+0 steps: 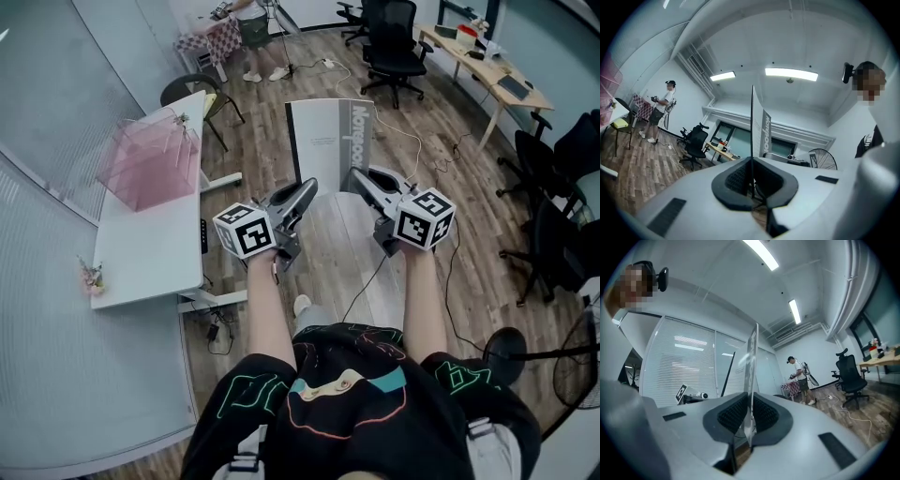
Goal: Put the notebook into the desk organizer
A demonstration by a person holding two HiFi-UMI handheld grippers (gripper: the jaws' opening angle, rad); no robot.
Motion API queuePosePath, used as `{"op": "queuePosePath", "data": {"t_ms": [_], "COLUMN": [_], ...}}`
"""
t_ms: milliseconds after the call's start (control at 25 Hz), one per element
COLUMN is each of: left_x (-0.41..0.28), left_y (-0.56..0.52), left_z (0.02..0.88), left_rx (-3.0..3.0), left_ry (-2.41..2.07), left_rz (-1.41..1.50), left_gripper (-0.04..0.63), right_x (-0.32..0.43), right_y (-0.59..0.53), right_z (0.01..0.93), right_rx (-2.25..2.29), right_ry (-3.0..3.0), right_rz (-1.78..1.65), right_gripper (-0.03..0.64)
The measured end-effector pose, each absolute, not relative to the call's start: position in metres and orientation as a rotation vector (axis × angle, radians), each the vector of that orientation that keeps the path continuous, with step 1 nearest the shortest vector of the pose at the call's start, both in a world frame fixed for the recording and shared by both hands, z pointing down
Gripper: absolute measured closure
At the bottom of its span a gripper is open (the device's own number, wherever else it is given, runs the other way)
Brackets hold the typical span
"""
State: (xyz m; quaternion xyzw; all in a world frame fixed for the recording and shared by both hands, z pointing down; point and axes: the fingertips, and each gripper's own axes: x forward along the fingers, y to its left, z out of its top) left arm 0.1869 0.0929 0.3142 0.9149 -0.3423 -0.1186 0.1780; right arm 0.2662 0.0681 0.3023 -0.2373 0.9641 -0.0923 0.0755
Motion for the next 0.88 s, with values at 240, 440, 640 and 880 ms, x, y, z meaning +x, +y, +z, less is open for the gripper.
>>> {"op": "queuePosePath", "data": {"t_ms": [240,440,640,880], "left_x": [0.189,0.166,0.13,0.089], "left_y": [0.06,0.019,-0.043,-0.14], "left_z": [0.302,0.305,0.316,0.342], "left_rx": [2.614,2.632,2.619,2.527], "left_ry": [-0.963,-0.955,-0.956,-0.953], "left_rz": [-0.336,-0.367,-0.372,-0.386], "left_gripper": [0.594,0.592,0.592,0.592], "right_x": [0.268,0.245,0.208,0.168], "right_y": [0.037,-0.006,-0.068,-0.168], "right_z": [0.29,0.292,0.303,0.329], "right_rx": [-0.712,-0.717,-0.726,-0.818], "right_ry": [2.892,2.905,2.902,2.888], "right_rz": [-0.237,-0.204,-0.212,-0.343], "right_gripper": [0.595,0.591,0.591,0.591]}}
